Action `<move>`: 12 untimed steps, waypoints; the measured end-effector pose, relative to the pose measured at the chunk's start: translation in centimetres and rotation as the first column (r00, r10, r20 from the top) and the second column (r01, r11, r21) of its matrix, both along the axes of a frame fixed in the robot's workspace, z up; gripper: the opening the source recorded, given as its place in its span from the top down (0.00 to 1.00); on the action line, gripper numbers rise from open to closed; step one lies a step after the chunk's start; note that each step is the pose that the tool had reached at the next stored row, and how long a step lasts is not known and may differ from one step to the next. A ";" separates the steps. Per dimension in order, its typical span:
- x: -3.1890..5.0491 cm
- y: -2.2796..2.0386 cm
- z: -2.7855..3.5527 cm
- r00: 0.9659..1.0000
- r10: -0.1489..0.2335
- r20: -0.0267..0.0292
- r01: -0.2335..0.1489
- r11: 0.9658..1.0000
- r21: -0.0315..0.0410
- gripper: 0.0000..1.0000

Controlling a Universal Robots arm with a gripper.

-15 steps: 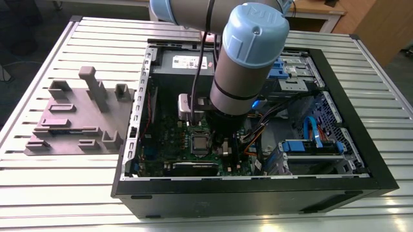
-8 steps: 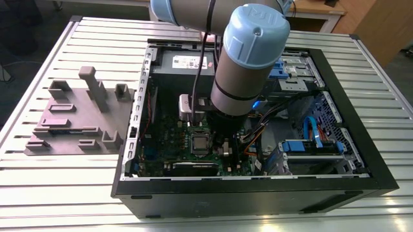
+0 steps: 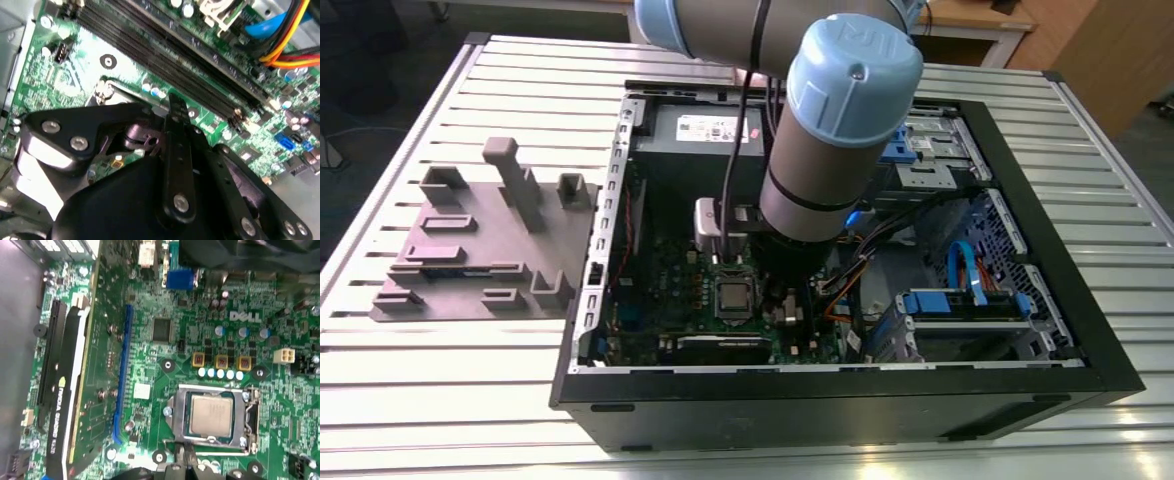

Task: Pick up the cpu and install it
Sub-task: 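Install the first cpu locking lever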

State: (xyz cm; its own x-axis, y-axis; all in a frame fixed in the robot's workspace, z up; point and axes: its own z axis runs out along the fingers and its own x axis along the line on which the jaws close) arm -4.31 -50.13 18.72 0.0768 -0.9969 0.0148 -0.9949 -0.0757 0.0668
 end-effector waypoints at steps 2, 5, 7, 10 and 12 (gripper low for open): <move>0.00 -0.01 -0.02 1.000 0.000 0.000 0.000 1.000 0.000 0.89; -0.04 0.00 0.05 1.000 0.000 0.000 0.000 1.000 0.001 0.89; -0.05 0.02 0.22 1.000 0.000 0.000 0.000 1.000 0.002 0.89; -0.05 0.00 0.85 1.000 0.000 0.000 0.000 1.000 0.001 0.89; -0.05 0.01 1.33 1.000 0.000 0.000 0.000 1.000 0.001 0.89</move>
State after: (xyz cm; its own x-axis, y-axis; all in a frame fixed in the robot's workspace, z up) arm -4.36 -50.12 20.04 0.0769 -0.9969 0.0133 -0.9949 -0.0759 0.0664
